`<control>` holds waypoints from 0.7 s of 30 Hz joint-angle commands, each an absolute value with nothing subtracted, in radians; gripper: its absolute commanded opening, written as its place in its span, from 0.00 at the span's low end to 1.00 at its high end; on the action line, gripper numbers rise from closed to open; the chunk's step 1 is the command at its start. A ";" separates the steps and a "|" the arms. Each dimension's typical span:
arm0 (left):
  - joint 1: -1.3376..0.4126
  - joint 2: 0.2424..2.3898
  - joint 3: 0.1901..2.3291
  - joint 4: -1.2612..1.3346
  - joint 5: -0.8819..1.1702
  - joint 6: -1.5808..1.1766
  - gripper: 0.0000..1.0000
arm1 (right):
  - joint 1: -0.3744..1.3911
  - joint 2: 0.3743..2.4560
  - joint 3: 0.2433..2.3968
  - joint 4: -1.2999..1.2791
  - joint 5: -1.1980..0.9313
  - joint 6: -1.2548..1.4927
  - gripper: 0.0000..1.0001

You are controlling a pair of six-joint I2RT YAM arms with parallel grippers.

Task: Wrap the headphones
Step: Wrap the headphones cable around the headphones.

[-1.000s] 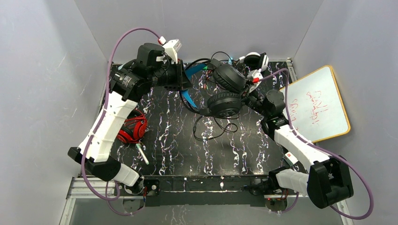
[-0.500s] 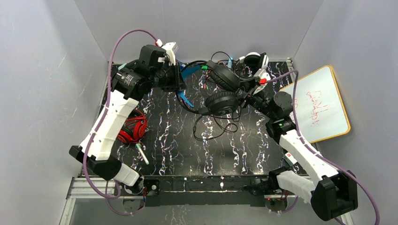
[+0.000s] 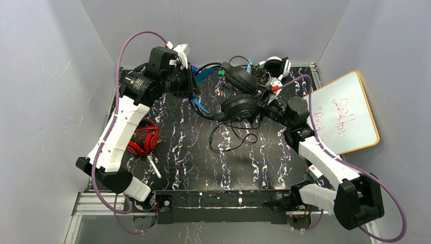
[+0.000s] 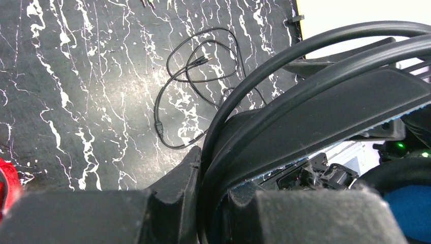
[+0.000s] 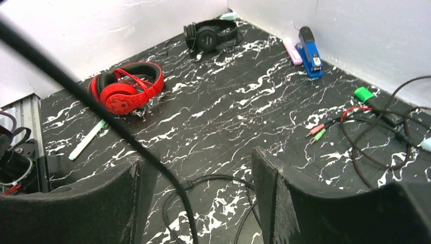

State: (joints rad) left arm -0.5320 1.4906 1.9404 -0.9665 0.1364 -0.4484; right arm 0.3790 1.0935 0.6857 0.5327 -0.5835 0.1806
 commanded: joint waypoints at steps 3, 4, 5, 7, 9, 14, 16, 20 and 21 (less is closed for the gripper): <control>-0.530 1.462 1.987 -0.937 0.196 -0.481 0.00 | 0.374 1.127 0.722 0.595 -0.601 0.187 0.34; -0.529 1.462 1.986 -0.937 0.191 -0.480 0.00 | 0.372 1.126 0.725 0.593 -0.602 0.187 0.23; -0.529 1.463 1.985 -0.937 0.186 -0.479 0.00 | 0.370 1.122 0.724 0.586 -0.599 0.190 0.18; -0.529 1.469 1.980 -0.944 0.174 -0.476 0.00 | 0.366 1.100 0.719 0.576 -0.570 0.197 0.17; -0.529 1.471 1.969 -0.947 0.165 -0.474 0.00 | 0.363 1.065 0.705 0.574 -0.524 0.197 0.31; -0.529 1.468 1.938 -0.928 0.182 -0.480 0.00 | 0.362 0.999 0.689 0.569 -0.479 0.184 0.22; -0.529 1.469 1.936 -0.927 0.182 -0.481 0.00 | 0.361 1.006 0.708 0.548 -0.517 0.177 0.01; -0.529 1.470 1.935 -0.930 0.184 -0.472 0.00 | 0.362 1.028 0.753 0.504 -0.556 0.179 0.01; -0.529 1.470 1.929 -0.931 0.181 -0.469 0.00 | 0.362 1.026 0.757 0.501 -0.546 0.181 0.01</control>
State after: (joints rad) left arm -0.5320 1.4910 1.9362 -0.9657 0.1425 -0.4496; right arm 0.3645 1.0199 0.6968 0.5144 -0.5323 0.1841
